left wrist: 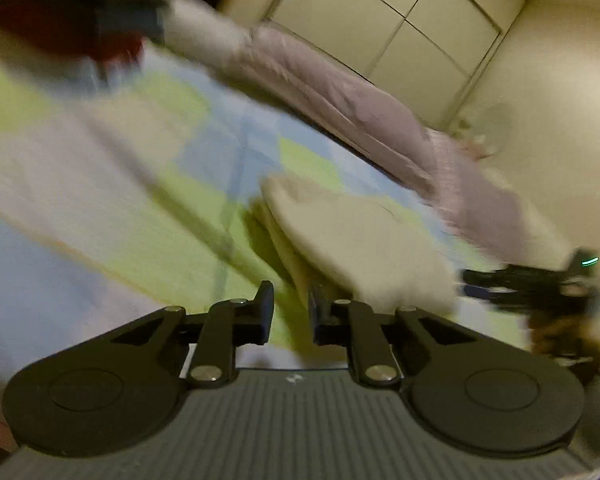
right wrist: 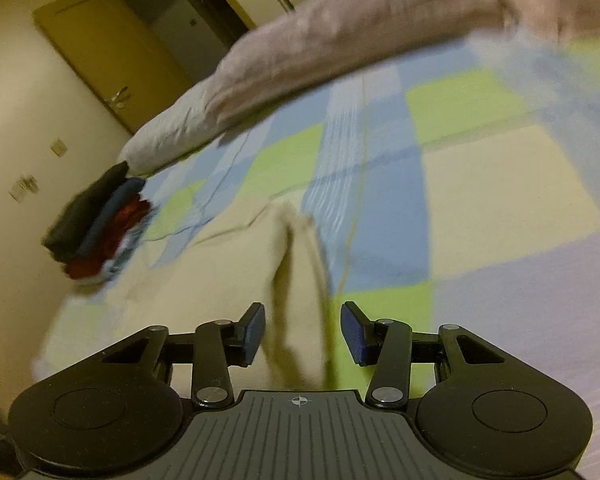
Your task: Fold clothes
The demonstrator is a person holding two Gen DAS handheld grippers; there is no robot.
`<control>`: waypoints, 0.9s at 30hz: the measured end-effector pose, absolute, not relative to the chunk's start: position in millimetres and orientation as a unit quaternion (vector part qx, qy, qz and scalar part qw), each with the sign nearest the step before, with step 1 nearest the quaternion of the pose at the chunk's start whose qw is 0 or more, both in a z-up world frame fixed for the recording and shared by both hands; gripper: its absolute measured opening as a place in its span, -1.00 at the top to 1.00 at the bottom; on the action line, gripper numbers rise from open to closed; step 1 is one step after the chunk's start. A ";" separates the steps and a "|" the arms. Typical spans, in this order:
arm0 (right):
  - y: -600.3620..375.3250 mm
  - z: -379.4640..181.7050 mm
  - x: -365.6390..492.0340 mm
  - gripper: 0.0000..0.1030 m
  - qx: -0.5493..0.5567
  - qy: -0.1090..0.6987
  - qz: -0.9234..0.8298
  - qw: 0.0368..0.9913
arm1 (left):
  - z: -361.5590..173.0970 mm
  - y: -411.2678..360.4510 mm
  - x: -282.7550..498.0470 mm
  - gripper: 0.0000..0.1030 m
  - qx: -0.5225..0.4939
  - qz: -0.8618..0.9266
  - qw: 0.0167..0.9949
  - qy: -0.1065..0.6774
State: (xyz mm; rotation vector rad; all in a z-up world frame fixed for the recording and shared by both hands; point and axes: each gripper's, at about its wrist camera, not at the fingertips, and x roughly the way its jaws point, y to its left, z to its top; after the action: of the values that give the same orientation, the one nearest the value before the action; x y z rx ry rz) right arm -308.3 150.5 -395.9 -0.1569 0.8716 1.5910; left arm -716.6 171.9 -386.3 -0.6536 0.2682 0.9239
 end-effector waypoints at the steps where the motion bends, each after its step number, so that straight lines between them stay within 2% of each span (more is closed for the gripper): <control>1: 147.4 -391.6 -312.6 0.10 -0.074 0.364 0.692 0.619 | -375.9 167.6 -707.3 0.75 -0.292 0.446 0.836 0.132; 5: 135.6 -376.8 -333.1 0.10 -0.102 0.305 0.700 0.637 | -359.5 159.1 -641.6 0.73 -0.239 0.448 0.845 0.167; 10: 141.5 -402.0 -378.4 0.11 -0.186 0.235 0.716 0.631 | -395.8 161.9 -574.6 0.63 -0.162 0.484 0.824 0.246; 12: 143.8 -417.0 -375.3 0.11 -0.191 0.243 0.716 0.625 | -411.1 166.5 -568.8 0.62 -0.163 0.495 0.810 0.267; 14: 147.3 -421.6 -366.3 0.11 -0.181 0.270 0.721 0.612 | -404.0 164.4 -571.6 0.62 -0.170 0.499 0.810 0.256; 21: 128.7 -393.2 -367.7 0.11 -0.167 0.257 0.709 0.635 | -379.0 156.1 -578.1 0.67 -0.198 0.503 0.813 0.219; 25: 137.5 -408.7 -372.0 0.11 -0.199 0.275 0.694 0.636 | -392.2 160.7 -552.9 0.63 -0.189 0.498 0.803 0.266; 27: 145.2 -422.1 -366.8 0.11 -0.197 0.294 0.688 0.633 | -401.2 164.5 -547.2 0.63 -0.199 0.519 0.788 0.265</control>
State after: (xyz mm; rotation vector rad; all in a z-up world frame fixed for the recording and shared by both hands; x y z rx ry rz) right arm -366.8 145.2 -422.1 -0.4514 0.6715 1.5737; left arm -547.2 164.5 -401.2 -0.4296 0.5716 1.1178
